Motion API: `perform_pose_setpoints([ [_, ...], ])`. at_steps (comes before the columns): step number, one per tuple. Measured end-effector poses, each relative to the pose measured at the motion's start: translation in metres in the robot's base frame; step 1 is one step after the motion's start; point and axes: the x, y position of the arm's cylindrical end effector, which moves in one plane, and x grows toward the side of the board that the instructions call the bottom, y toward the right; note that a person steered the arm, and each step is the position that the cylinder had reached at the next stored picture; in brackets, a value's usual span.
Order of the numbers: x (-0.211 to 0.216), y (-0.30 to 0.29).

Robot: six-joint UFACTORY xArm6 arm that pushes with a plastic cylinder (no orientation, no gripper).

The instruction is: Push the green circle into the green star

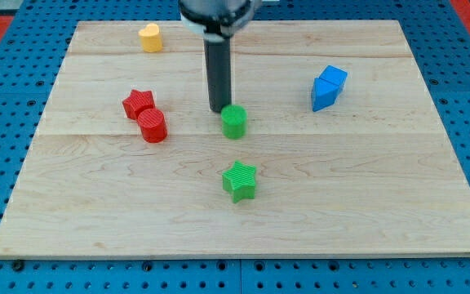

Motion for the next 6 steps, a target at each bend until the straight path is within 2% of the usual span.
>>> perform_pose_setpoints([
  [1,0.038,0.012],
  [2,0.009,0.026],
  [3,0.039,0.057],
  [4,0.051,0.037],
  [5,-0.031,0.045],
  [6,-0.093,0.065],
])
